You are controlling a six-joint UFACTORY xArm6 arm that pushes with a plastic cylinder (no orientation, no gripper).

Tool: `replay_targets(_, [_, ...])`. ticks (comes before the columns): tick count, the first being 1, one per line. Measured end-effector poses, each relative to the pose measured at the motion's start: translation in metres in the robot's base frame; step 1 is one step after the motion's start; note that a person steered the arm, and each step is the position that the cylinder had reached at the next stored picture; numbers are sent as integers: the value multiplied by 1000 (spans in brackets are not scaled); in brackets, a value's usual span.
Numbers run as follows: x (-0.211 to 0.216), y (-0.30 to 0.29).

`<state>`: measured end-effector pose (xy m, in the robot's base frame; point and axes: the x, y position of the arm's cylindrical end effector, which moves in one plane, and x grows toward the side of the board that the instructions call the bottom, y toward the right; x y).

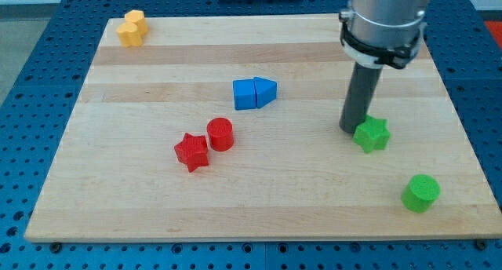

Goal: Replace the green star a bit right to the green circle

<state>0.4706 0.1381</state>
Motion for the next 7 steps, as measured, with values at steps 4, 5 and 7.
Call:
replay_targets(4, [60,62])
replay_targets(5, [71,66])
replay_targets(7, [91,69])
